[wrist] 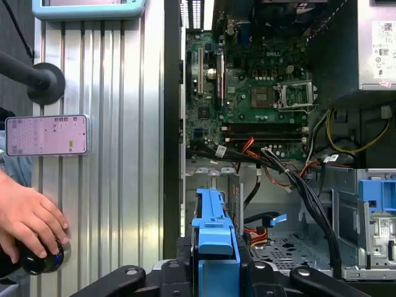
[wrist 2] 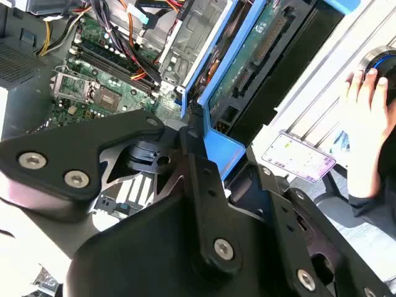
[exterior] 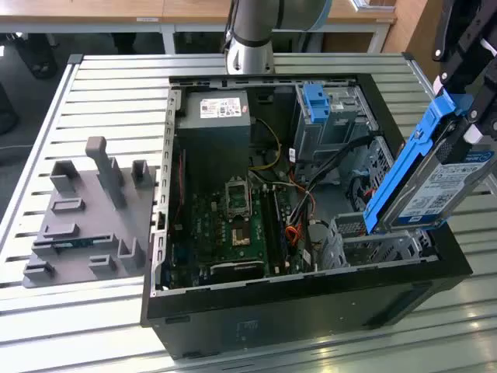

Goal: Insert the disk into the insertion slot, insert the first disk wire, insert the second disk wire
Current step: 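Insert the disk into the insertion slot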

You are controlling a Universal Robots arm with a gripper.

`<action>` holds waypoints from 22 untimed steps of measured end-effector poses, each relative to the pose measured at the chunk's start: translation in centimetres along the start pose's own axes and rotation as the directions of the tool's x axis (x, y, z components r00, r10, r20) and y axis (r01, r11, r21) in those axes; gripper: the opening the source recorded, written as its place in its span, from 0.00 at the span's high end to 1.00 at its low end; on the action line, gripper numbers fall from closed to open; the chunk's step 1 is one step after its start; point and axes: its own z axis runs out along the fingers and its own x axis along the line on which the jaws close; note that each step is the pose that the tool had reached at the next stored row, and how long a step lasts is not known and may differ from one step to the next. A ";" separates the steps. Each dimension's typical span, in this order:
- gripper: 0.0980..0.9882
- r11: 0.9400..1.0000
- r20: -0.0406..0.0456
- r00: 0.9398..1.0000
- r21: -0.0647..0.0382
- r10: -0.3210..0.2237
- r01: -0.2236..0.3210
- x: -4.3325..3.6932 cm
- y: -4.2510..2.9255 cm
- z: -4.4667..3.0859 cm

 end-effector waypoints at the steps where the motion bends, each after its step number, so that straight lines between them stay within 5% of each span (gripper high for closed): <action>1: 0.70 1.000 0.000 1.000 0.000 0.000 0.000 0.00 0.00 0.00; 11: 0.70 1.000 0.000 1.000 0.001 0.000 0.000 0.00 0.00 0.00; 16: 0.70 1.000 0.001 1.000 0.026 0.000 0.000 0.00 0.16 0.03; 22: 0.70 0.999 0.001 1.000 0.033 0.000 0.000 -0.13 0.62 0.32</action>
